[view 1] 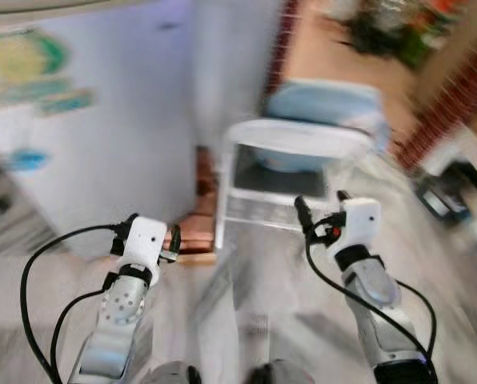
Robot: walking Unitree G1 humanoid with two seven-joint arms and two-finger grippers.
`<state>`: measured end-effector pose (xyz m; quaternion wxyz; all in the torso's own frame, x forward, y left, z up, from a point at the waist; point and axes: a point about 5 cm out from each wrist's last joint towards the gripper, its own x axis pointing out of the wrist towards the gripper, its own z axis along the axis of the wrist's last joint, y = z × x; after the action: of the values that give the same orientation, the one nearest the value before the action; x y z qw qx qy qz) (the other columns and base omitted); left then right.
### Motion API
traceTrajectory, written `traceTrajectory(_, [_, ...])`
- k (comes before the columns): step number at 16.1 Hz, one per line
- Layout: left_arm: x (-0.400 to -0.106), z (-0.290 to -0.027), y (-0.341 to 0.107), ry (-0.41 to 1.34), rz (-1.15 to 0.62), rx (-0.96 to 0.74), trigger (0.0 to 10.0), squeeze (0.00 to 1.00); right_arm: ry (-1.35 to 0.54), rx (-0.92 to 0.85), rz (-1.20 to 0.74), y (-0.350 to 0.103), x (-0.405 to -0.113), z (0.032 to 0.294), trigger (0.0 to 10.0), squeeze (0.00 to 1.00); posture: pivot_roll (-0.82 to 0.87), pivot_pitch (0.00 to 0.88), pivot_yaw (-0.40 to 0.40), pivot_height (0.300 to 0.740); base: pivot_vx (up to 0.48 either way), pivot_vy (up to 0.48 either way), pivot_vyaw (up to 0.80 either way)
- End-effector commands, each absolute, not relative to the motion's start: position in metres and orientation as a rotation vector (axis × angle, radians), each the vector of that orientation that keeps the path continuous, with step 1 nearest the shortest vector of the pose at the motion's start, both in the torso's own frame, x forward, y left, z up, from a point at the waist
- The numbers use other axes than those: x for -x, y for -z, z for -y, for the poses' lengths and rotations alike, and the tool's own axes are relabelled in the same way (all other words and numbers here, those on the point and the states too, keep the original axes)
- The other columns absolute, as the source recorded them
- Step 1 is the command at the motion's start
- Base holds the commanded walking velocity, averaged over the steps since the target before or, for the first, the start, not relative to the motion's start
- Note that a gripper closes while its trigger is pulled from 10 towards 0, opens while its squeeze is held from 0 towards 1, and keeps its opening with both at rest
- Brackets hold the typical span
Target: Restocking fridge
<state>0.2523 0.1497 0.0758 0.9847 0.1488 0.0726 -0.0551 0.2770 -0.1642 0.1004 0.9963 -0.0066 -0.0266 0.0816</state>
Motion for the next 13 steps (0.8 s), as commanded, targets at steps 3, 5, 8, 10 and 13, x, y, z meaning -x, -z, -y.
traceTrajectory(3, [-0.249, -0.139, -0.073, 0.182, -0.146, -0.281, 10.0, 0.0, -0.127, 0.004, 0.038, -0.095, -0.274, 0.166, 10.0, 0.0, 0.13, 0.092, -0.016, 0.74, 0.0, 0.48, -0.74])
traceTrajectory(5, [-0.246, -0.138, -0.072, 0.199, -0.142, -0.29, 10.0, 0.0, -0.105, 0.012, 0.042, -0.094, -0.272, 0.167, 10.0, 0.0, 0.13, 0.098, -0.018, 0.74, 0.0, 0.48, -0.8])
traceTrajectory(8, [-0.245, -0.133, -0.074, 0.251, -0.107, -0.309, 10.0, 0.0, -0.06, -0.011, 0.025, -0.09, -0.27, 0.17, 10.0, 0.0, 0.13, 0.101, -0.018, 0.74, 0.0, 0.48, -0.8])
traceTrajectory(10, [-0.246, -0.129, -0.078, 0.297, -0.077, -0.309, 10.0, 0.0, -0.055, -0.024, 0.029, -0.091, -0.271, 0.171, 10.0, 0.0, 0.13, 0.101, -0.02, 0.74, 0.0, 0.456, -0.8])
traceTrajectory(13, [-0.248, -0.132, -0.08, 0.268, -0.076, -0.318, 10.0, 0.0, -0.054, -0.001, 0.049, -0.096, -0.276, 0.171, 10.0, 0.0, 0.12, 0.107, -0.023, 0.74, 0.189, 0.235, -0.8])
